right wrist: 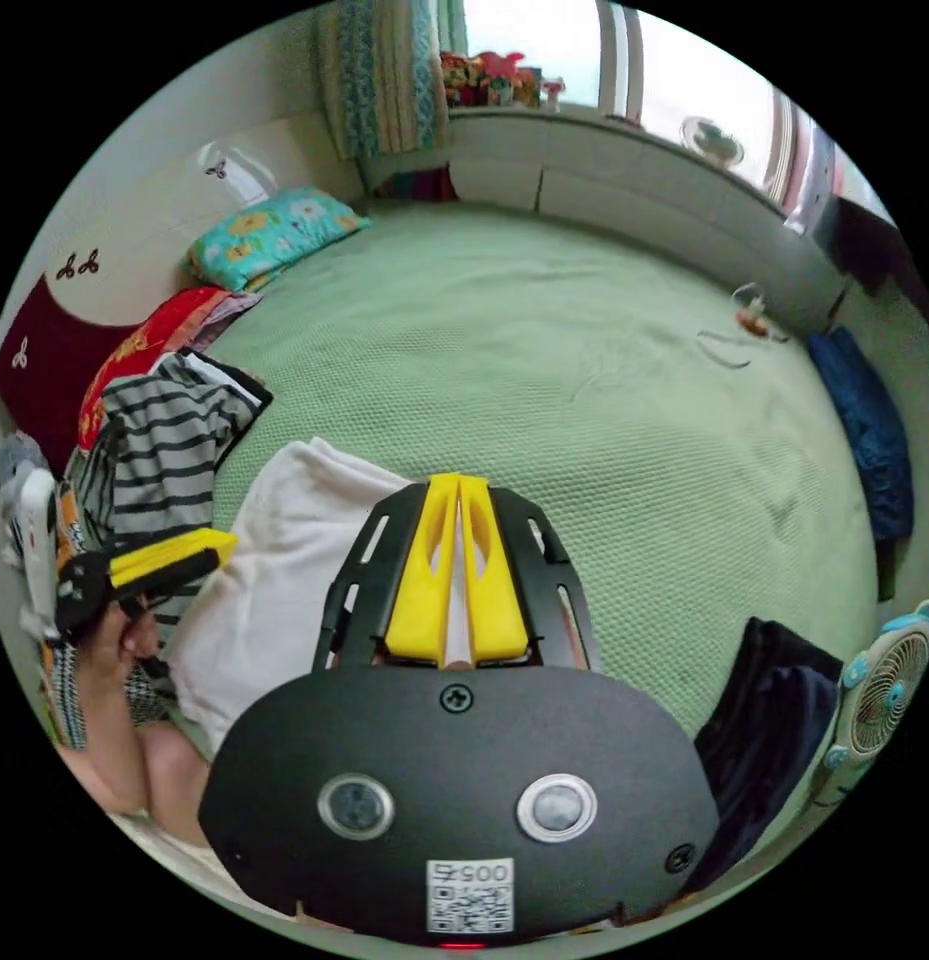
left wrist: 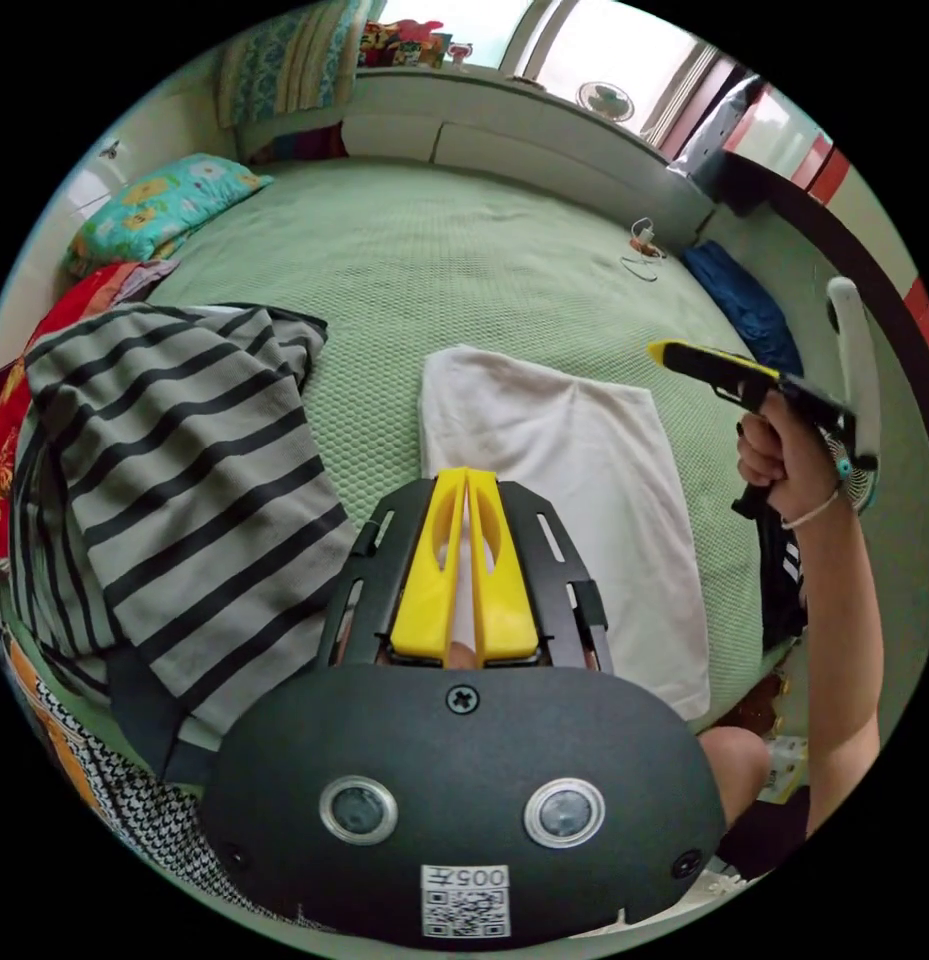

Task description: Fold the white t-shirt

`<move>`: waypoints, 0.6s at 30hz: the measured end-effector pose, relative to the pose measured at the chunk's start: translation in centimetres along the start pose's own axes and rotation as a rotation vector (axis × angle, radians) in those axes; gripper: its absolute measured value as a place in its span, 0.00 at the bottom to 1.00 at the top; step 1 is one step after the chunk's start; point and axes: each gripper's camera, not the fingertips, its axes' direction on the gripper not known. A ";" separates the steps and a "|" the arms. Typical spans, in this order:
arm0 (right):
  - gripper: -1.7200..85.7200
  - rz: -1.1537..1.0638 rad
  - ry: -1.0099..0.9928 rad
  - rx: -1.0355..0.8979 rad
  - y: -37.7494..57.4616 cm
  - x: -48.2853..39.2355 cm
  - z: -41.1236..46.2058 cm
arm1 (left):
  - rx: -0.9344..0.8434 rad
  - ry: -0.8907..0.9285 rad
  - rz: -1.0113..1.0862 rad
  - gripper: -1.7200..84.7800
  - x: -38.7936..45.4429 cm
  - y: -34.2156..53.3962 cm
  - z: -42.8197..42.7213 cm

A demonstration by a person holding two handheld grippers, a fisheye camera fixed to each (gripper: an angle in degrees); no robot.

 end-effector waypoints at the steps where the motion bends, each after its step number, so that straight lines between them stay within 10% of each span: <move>1: 0.01 -0.002 0.021 -0.007 0.4 -0.1 0.5 | -0.009 0.012 -0.002 0.02 -0.1 0.0 0.2; 11: 0.01 0.138 0.056 -0.115 -0.2 0.6 3.7 | 0.026 0.086 -0.055 0.02 -1.5 0.4 -0.4; 18: 0.01 -0.152 -0.137 -0.031 -2.3 -7.1 1.5 | -0.021 0.009 -0.037 0.02 -1.7 1.0 0.4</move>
